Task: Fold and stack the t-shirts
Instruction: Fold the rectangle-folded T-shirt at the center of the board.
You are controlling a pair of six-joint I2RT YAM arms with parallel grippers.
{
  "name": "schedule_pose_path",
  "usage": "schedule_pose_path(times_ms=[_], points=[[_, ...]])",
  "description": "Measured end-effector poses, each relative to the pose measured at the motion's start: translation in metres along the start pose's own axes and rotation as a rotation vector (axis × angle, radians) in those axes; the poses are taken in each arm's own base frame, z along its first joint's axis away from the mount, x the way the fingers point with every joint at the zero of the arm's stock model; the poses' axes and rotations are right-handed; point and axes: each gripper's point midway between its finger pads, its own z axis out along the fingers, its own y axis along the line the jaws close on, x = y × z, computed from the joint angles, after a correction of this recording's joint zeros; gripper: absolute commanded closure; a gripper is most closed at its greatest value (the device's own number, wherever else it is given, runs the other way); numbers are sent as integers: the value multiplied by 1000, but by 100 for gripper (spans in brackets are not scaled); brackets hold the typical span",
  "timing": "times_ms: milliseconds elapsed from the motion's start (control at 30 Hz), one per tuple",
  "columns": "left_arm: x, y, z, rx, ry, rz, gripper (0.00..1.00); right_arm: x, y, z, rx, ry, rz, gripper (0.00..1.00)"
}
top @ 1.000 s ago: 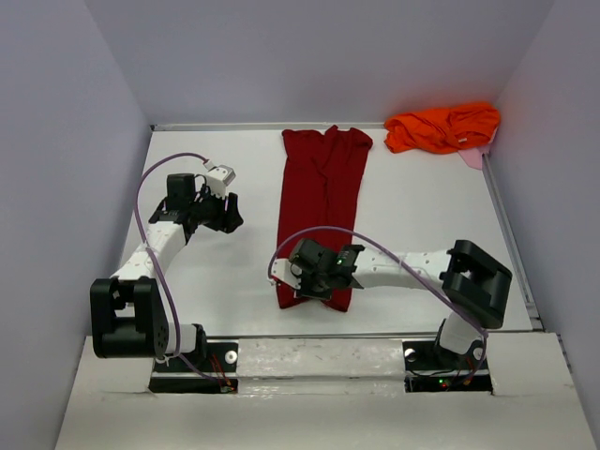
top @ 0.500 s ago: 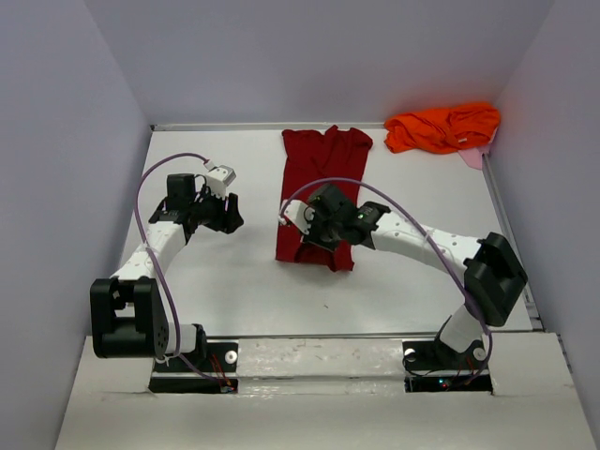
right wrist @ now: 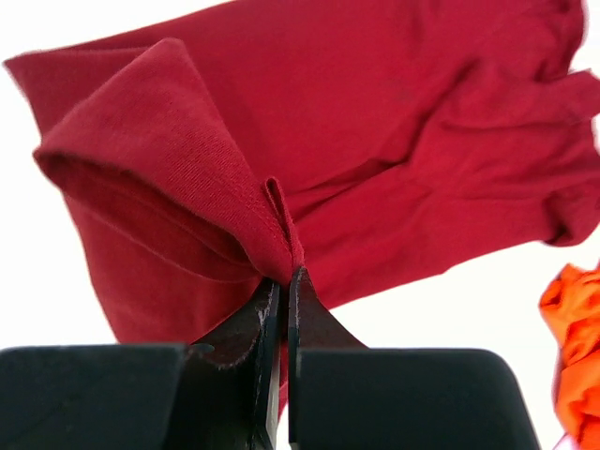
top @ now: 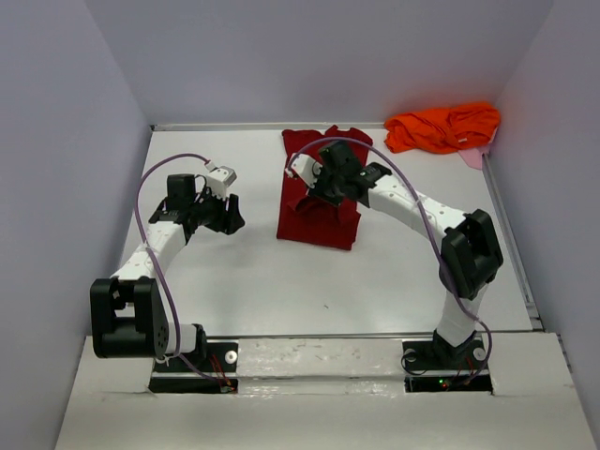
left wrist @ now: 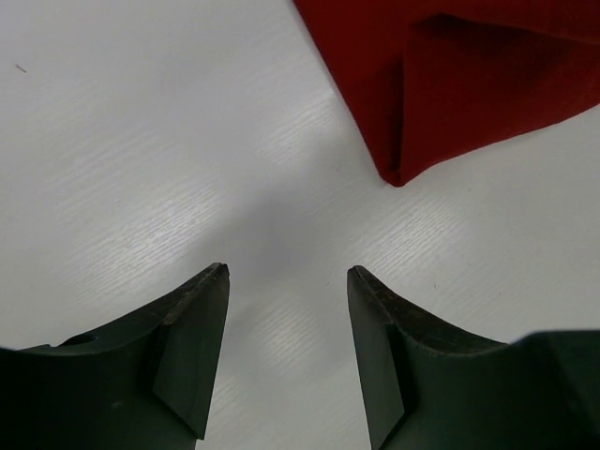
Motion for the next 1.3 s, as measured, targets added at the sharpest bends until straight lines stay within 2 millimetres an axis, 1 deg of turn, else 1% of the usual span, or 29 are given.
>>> schedule_pose_path(times_ms=[133, 200, 267, 367, 467, 500, 533, 667, 700, 733, 767, 833, 900, 1033, 1167, 1233, 1300], points=[[1, -1, 1, 8, 2, -2, 37, -5, -26, 11, 30, -2, -9, 100], [2, -1, 2, 12, 5, -5, 37, -8, -35, 16, 40, -7, -13, 100], [3, -2, 3, 18, 10, -8, 37, -9, -46, 24, 52, -6, -21, 100], [4, -3, 3, 24, 12, -8, 37, -9, -55, 38, 50, -4, -19, 100], [4, 0, 1, 21, 9, -13, 37, -4, -54, 59, 28, 10, -15, 100], [4, 2, 1, 17, 9, -15, 37, 2, -51, 69, 14, 23, -13, 100], [4, 3, 0, 13, 7, -18, 37, 3, -50, 72, 10, 27, -12, 100], [5, 6, -1, 6, 5, -24, 37, 20, -43, 94, -20, 67, -6, 100], [5, 6, -1, 8, 5, -25, 37, 25, -40, 101, -25, 81, -4, 84], [5, 6, -1, 10, 5, -24, 37, 31, -38, 109, -28, 92, -3, 70], [5, 5, -1, 12, 4, -25, 37, 33, -38, 112, -28, 98, -9, 61], [4, 5, -1, 15, 4, -25, 37, 44, -36, 124, -24, 127, -4, 52], [4, 4, -1, 17, 4, -25, 37, 49, -40, 131, -4, 140, -4, 48], [4, 4, -1, 22, 3, -25, 37, 40, -51, 128, 30, 119, 17, 46], [4, 3, -1, 26, 2, -25, 37, 33, -58, 114, 46, 106, 40, 46], [4, 2, -1, 27, 2, -26, 37, 24, -63, 98, 65, 84, 47, 46], [4, 2, -1, 30, 2, -26, 37, 13, -68, 78, 86, 56, 52, 46]])
